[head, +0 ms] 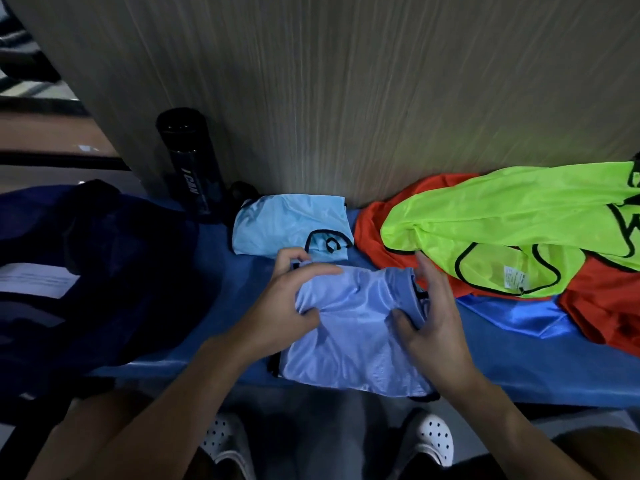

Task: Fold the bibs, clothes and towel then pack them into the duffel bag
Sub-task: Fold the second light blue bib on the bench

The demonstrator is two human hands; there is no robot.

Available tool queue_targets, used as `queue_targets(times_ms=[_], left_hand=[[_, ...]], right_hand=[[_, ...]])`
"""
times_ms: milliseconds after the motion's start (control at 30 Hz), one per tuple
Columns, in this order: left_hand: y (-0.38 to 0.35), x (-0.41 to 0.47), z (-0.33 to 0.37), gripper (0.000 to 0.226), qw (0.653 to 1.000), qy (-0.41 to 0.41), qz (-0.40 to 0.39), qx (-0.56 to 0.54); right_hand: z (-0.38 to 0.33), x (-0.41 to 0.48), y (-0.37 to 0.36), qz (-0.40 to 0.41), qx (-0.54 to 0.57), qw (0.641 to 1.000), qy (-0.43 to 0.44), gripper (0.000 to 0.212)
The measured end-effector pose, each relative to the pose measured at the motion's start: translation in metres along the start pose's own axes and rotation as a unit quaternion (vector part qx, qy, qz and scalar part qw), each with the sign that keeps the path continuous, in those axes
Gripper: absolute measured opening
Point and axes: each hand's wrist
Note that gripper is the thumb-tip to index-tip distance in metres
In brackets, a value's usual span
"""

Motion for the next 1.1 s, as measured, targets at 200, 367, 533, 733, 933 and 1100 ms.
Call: queue_targets(times_ms=[200, 367, 533, 733, 933, 1100], left_hand=[[0.063, 0.065, -0.008, 0.061, 0.997, -0.021, 0.062, 0.045], [0.11, 0.119, -0.027, 0.042, 0.989, 0.007, 0.108, 0.098], [0.094, 0.125, -0.071, 0.047, 0.944, -0.049, 0.137, 0.298], [0.059, 0.119, -0.093, 0.063, 0.918, -0.004, 0.047, 0.394], [0.046, 0.109, -0.115, 0.08, 0.909, 0.034, 0.021, 0.415], [0.044, 0.11, -0.115, 0.092, 0.914, 0.116, -0.006, 0.389]], right_hand=[[-0.027, 0.066, -0.025, 0.026, 0.107, 0.994, -0.021, 0.098], [-0.033, 0.14, -0.068, 0.056, 0.158, 0.985, -0.045, 0.094], [-0.002, 0.171, -0.108, -0.055, 0.015, 0.995, -0.079, 0.092], [0.004, 0.158, -0.121, -0.025, -0.293, 0.952, 0.089, 0.06], [0.016, 0.148, -0.142, -0.215, -0.338, 0.916, 0.018, 0.081], [0.027, 0.148, -0.144, -0.225, -0.361, 0.905, -0.011, 0.082]])
Point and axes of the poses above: each hand's wrist, its own x-axis towards the middle knuckle, its own y-axis out of the back of the hand, z = x × y, and after that the axes turned 6 degrees about x, right-handed
